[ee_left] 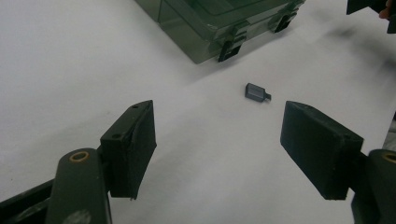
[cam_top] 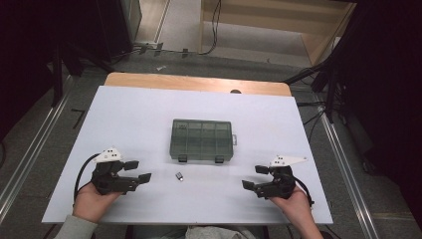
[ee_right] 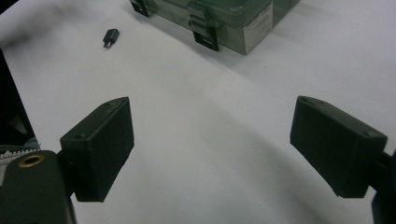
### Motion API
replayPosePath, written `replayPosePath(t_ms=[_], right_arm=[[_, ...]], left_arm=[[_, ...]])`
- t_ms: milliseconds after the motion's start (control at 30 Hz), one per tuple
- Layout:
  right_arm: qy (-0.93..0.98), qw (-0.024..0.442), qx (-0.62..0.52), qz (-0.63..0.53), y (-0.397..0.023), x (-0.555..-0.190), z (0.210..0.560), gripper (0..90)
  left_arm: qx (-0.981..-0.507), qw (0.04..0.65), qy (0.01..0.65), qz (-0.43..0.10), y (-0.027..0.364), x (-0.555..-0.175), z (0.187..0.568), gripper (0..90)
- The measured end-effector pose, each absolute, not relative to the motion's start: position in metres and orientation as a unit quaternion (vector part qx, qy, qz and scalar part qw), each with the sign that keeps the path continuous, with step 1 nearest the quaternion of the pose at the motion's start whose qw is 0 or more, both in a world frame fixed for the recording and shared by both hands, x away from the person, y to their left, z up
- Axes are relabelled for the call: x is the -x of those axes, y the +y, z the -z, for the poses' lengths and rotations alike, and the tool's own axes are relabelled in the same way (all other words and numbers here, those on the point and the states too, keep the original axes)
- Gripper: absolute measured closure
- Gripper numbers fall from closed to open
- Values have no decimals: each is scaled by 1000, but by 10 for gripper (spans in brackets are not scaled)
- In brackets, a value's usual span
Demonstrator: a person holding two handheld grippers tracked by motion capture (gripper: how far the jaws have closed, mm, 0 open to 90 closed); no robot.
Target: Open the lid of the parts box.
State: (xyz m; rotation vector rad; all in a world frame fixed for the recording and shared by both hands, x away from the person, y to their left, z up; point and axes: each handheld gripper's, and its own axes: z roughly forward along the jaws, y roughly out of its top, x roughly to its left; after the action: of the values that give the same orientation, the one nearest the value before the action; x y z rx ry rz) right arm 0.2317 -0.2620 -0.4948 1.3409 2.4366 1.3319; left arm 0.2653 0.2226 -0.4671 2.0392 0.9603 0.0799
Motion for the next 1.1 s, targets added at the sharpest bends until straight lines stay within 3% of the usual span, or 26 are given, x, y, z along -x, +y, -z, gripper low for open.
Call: replayPosePath(t_ms=[700,1100], right_arm=[[765,65,-459,-447,-264,-245,484,121],[766,63,-458,-446,-263,-258,484,128]], left_arm=[[-820,426,382,-25,220,-267,468,271],[-820,425,382,-22,219,-268,468,272]])
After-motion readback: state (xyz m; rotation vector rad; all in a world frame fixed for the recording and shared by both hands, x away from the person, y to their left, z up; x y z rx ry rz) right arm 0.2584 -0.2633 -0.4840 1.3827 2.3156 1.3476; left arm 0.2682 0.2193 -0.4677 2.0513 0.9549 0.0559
